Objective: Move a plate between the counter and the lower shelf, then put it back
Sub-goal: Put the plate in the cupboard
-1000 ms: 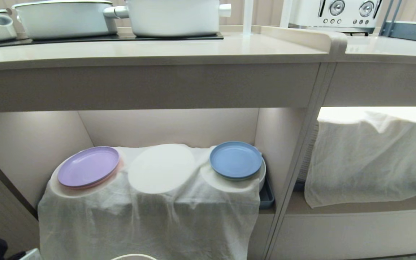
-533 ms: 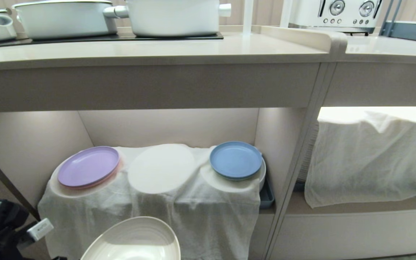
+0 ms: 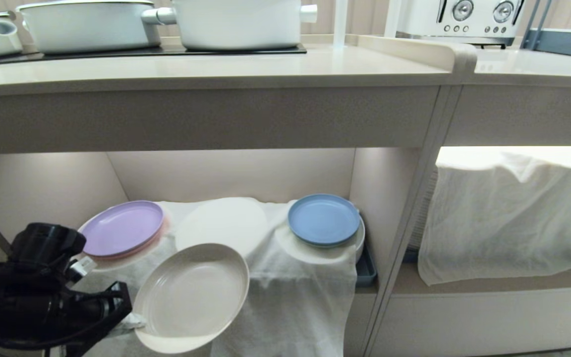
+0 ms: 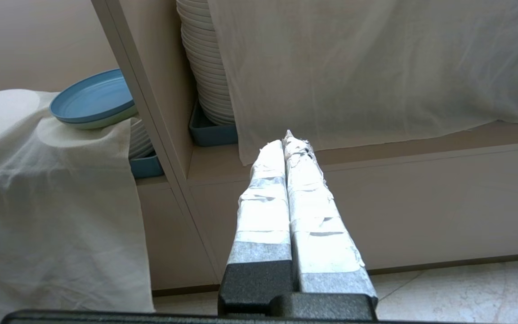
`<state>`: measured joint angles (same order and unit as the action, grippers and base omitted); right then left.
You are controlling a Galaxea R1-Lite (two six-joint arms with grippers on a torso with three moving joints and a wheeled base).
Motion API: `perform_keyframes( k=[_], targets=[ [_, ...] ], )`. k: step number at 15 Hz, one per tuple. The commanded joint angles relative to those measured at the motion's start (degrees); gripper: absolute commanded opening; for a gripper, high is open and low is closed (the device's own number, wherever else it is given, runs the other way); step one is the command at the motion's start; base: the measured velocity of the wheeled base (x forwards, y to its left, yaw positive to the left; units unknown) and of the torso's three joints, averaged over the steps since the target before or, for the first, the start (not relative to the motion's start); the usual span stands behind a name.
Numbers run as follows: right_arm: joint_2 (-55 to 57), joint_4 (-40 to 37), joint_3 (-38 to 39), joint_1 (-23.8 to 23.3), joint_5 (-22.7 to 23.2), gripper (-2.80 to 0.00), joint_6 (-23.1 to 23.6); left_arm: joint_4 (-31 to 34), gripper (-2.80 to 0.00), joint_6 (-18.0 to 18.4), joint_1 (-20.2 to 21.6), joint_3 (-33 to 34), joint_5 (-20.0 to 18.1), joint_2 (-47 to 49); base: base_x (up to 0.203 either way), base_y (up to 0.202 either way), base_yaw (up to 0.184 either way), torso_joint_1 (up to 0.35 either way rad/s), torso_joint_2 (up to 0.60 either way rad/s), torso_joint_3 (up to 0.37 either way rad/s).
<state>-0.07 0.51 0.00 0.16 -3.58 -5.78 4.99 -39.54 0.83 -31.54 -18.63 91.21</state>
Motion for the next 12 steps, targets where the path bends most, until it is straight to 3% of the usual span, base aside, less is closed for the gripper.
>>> perform_keyframes(
  k=[1,7,12],
  targets=[
    [0.07,0.02,0.0,0.02,-0.02,-2.8,-0.02,-0.22,-2.8,-3.34,-0.24,-3.98,-0.01,6.06,0.0,0.0,0.0,0.0,0.0,0.0],
    [0.07,0.02,0.0,0.02,-0.02,-2.8,-0.02,-0.34,-2.8,-10.47,-1.13,-13.79,0.62,14.45,0.0,0.0,0.0,0.0,0.0,0.0],
    [0.07,0.02,0.0,0.02,-0.02,-2.8,-0.02,-0.34,-2.8,-14.71,-3.16,-21.07,3.68,20.09,0.0,0.0,0.0,0.0,0.0,0.0]
  ],
)
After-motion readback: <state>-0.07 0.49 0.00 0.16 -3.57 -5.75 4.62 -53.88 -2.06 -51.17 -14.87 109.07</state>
